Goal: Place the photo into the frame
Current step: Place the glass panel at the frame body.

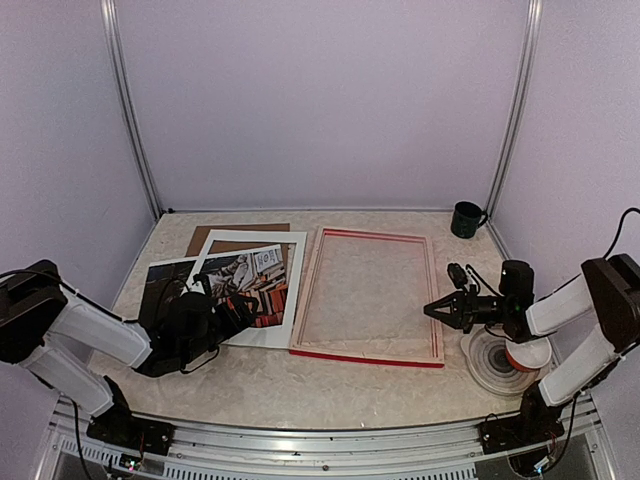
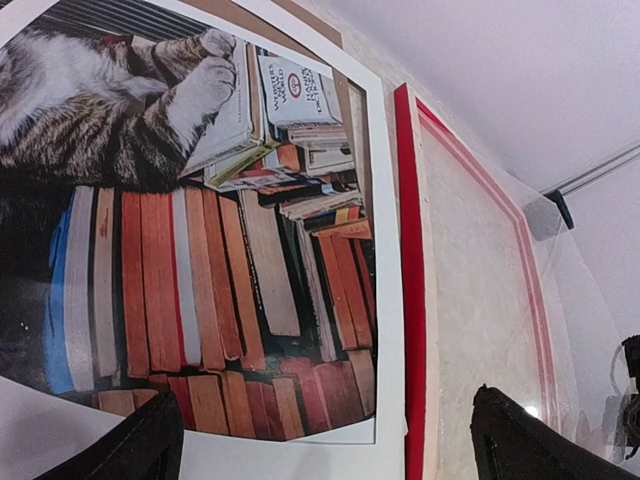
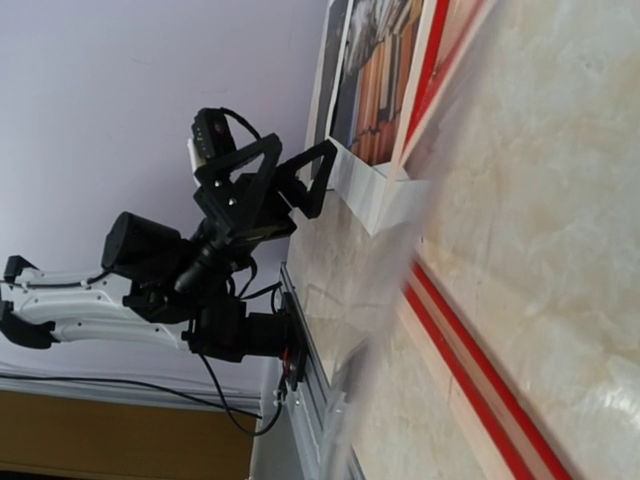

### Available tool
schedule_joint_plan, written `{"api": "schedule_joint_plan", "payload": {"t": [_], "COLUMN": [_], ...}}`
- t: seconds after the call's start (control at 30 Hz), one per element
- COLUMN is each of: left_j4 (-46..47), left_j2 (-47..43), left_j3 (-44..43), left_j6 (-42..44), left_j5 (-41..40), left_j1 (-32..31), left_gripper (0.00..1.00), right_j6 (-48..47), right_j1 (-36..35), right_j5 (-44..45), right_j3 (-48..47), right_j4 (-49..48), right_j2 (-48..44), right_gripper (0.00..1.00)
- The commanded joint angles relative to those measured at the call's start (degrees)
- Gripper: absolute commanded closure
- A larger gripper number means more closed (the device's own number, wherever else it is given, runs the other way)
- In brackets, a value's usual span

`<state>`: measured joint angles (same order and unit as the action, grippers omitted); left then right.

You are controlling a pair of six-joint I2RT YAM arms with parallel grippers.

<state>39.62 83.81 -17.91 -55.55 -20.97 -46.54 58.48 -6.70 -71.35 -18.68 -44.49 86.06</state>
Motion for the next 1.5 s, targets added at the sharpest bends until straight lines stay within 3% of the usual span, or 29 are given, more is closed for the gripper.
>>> {"api": "schedule_joint_plan", "payload": {"t": [0.0, 0.17, 0.4, 1.03, 1.47], "left_j4": [0.49, 0.55, 0.43, 0.21, 0.36], "left_j2": [0.6, 1.08, 1.03, 0.74, 0.85], "left_j3": [-1.37, -1.81, -1.77, -2.04, -1.69], "left_j6": [-0.16, -0.15, -0.06, 0.2, -0.06], "left_j5": [0.31, 0.64, 0.67, 0.67, 0.76], "left_j1": [-0.48, -0.56, -0.7, -0.7, -0.79], "left_gripper": [0.01, 0.01, 0.01, 0.01, 0.01], "right_j6": [-0.75, 1.59, 9.59, 13.6, 27.27], "right_j1": [0.37, 0.28, 0.2, -0.07, -0.4], "right_j5": [-0.41, -0.58, -1.07, -1.51, -1.0], "right_j3": [0.07, 0.41, 1.89, 1.23, 1.79], "right_j4": [-3.1, -6.56, -20.29, -27.55, -51.32], "right_j2": [0.42, 1.22, 3.67, 6.09, 16.63], "right_gripper": [1.0, 1.0, 1.0, 1.0, 1.0]}}
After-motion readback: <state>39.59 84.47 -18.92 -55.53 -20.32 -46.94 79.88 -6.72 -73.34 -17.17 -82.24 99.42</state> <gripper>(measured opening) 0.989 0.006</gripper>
